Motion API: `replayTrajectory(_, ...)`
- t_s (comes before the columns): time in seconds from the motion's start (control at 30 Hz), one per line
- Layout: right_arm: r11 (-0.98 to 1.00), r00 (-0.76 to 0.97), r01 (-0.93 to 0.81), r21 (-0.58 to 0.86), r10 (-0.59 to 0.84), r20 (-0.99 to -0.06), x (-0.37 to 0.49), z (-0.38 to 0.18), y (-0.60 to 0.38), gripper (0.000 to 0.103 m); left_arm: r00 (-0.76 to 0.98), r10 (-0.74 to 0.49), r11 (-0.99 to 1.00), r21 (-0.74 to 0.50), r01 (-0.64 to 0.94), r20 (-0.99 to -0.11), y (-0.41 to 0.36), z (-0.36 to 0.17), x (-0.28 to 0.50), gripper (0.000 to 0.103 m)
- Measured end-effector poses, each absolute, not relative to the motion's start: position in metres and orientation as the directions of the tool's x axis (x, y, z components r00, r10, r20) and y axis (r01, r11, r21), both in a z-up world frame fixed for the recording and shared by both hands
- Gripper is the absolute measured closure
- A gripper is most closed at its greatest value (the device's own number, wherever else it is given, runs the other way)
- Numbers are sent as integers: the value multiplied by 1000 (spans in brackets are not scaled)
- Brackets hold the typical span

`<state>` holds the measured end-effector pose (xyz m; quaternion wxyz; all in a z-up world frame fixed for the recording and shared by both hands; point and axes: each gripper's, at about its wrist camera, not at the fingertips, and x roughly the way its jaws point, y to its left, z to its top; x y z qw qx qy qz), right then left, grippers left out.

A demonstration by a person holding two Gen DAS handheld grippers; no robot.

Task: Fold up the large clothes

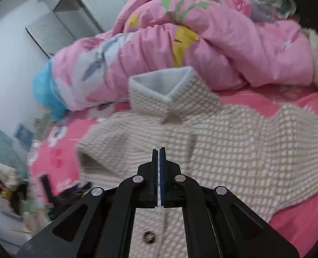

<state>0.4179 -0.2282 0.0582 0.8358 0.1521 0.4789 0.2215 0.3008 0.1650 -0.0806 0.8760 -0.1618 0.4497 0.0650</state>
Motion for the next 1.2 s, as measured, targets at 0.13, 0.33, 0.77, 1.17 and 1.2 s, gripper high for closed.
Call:
replayTrajectory(0.13, 853, 380, -147, 501, 516, -768, 441, 14, -224, 57, 590, -33, 938, -228, -259, -807, 165, -80, 301, 39)
replayTrajectory(0.33, 849, 313, 17, 528, 497, -809, 486, -59, -224, 57, 591, -40, 937, -236, -258, -805, 166, -81, 301, 38)
replayTrajectory(0.77, 844, 284, -23, 536, 519, -806, 496, -78, -201, 78, 593, -30, 939, -226, -259, -804, 163, -81, 303, 38)
replayTrajectory(1.17, 904, 510, -177, 389, 422, -749, 408, 16, -227, 96, 595, -35, 938, -232, -258, -803, 161, -81, 304, 38)
replayTrajectory(1.2, 910, 533, -170, 378, 408, -741, 403, 25, -239, 96, 595, -35, 938, -232, -258, -803, 162, -81, 304, 38)
